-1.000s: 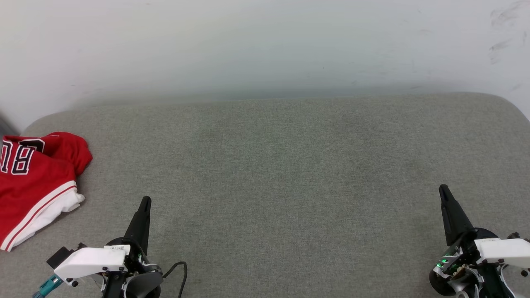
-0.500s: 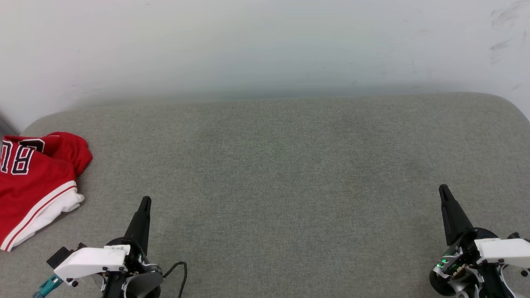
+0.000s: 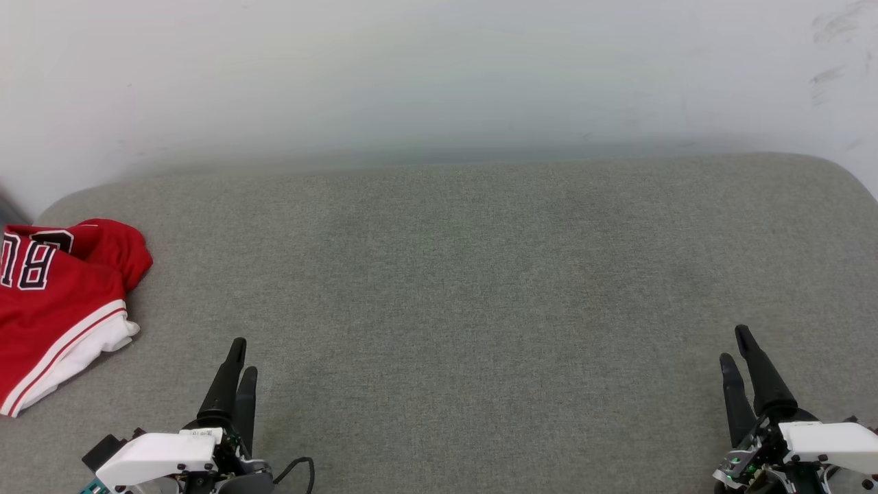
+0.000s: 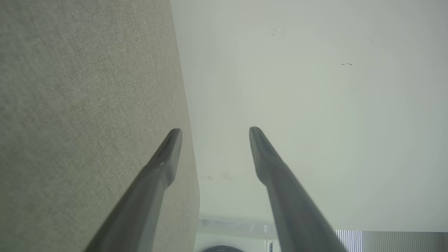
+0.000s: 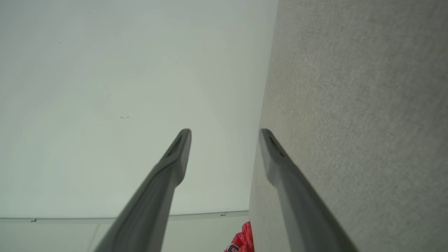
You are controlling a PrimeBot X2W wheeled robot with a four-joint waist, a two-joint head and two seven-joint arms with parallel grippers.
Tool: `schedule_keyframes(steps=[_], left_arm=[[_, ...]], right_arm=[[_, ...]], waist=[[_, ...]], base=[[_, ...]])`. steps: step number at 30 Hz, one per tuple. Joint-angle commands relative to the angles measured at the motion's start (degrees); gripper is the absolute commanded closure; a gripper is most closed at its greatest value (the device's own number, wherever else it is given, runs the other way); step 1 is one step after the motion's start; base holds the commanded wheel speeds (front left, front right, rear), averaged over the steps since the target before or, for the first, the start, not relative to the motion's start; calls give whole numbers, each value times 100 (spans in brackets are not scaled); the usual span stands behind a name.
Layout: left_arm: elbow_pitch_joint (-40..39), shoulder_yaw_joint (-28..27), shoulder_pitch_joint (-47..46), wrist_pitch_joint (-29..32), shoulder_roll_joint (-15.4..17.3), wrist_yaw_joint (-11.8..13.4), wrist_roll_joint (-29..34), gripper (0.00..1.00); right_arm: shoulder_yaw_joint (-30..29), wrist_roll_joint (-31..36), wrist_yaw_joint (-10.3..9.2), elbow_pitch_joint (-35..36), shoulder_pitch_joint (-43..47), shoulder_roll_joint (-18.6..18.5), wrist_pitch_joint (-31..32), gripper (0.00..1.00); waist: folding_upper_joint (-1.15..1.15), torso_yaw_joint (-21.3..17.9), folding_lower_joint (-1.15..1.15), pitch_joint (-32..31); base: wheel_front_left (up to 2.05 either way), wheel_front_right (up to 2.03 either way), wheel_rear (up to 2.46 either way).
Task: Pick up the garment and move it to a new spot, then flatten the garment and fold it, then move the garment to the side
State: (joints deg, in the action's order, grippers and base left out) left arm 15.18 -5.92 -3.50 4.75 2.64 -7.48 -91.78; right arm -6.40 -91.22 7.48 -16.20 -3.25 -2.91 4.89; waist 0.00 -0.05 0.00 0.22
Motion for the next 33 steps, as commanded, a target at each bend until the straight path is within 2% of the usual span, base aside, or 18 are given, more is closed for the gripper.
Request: schedule_keyframes(steps=[1, 10, 19, 21, 22, 33], left_arm=[[-134, -16, -52, -64, 13, 0, 96, 0], [-362, -183, -59, -305, 15, 70, 935, 0], [-684, -113, -5, -500, 17, 346, 1778, 0], [-808, -45, 20, -569, 18, 473, 2223, 0], [-808, -45, 20, -569, 18, 473, 2223, 0], [-1065, 228, 152, -804, 20, 923, 3735, 0]], right_arm=[[-12, 118, 1, 138, -59, -5, -74, 0], [-90, 1010, 1, 433, -8, -4, -315, 0], [4, 2146, 1, 806, 85, -4, -511, 0], [17, 2538, 1, 914, 134, -4, -580, 0], [17, 2538, 1, 914, 134, -4, -580, 0], [202, 4015, 1, 1237, 270, -4, -816, 0]], waist=[[0, -2, 0, 1], [0, -3, 0, 11], [0, 2, 0, 24], [0, 4, 0, 29], [0, 4, 0, 29], [0, 5, 0, 34]], base=[[0, 0, 0], [0, 0, 0], [0, 0, 0], [0, 0, 0], [0, 0, 0], [0, 0, 0]])
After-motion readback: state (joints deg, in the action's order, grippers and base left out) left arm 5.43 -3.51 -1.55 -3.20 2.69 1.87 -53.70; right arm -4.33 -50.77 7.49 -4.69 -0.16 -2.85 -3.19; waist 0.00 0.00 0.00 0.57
